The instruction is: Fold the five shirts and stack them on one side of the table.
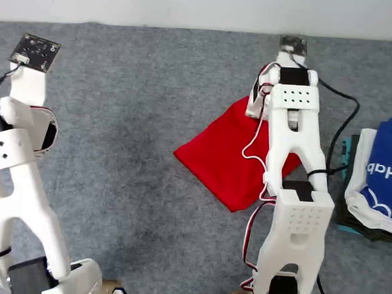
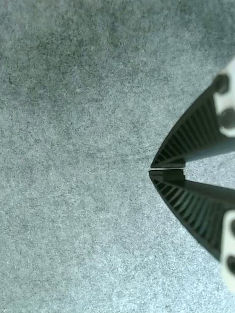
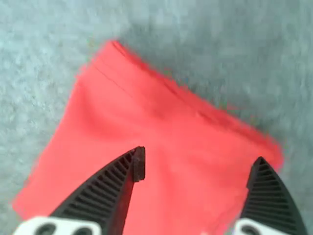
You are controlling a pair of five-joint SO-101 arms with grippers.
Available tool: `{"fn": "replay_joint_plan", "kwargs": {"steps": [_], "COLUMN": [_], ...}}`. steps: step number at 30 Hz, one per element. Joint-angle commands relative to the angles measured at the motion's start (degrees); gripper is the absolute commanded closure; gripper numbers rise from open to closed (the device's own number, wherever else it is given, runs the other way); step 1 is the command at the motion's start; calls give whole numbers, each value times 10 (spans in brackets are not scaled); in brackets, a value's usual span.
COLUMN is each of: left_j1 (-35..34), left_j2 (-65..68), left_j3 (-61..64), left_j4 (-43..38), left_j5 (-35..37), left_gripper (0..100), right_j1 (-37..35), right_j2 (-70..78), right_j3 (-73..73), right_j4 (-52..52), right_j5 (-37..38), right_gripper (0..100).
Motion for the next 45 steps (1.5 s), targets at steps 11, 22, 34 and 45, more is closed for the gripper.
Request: {"fn": "replay_joint_plan", "kwargs": {"steps": [11, 22, 34, 45], "left_j1": [-3, -27, -53, -53], "left_j2": [-24, -25, -24, -23], "left_j3": [-2, -2, -2, -2], "left_j4": [11, 12, 12, 12], "left_j5": [-2, -1, -3, -4], "left_gripper": [987, 987, 987, 987], "right_j1": [-49, -56, -82, -83], "right_j2": [-117, -233, -235, -241], "right_j3": [-21, 134, 343, 383], "right_j4": [171, 155, -158, -164], "right_j5": [-114, -117, -172, -224], "right_gripper": [671, 671, 670, 508]}}
